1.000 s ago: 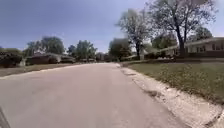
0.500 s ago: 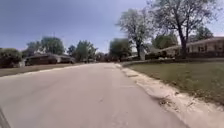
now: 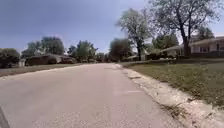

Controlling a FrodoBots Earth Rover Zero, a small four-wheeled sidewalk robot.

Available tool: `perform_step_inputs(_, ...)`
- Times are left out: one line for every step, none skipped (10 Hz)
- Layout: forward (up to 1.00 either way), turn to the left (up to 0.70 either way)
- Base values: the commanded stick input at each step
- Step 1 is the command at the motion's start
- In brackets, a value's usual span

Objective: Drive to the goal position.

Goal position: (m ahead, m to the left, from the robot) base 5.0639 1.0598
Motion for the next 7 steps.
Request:
perform_step_inputs(0.70, 0.00)
perform_step_inputs(0.70, 0.00)
perform_step_inputs(0.70, 0.00)
perform_step_inputs(0.70, 0.00)
perform_step_inputs(0.70, 0.00)
perform_step_inputs(0.70, 0.00)
perform_step_inputs(0.70, 0.00)
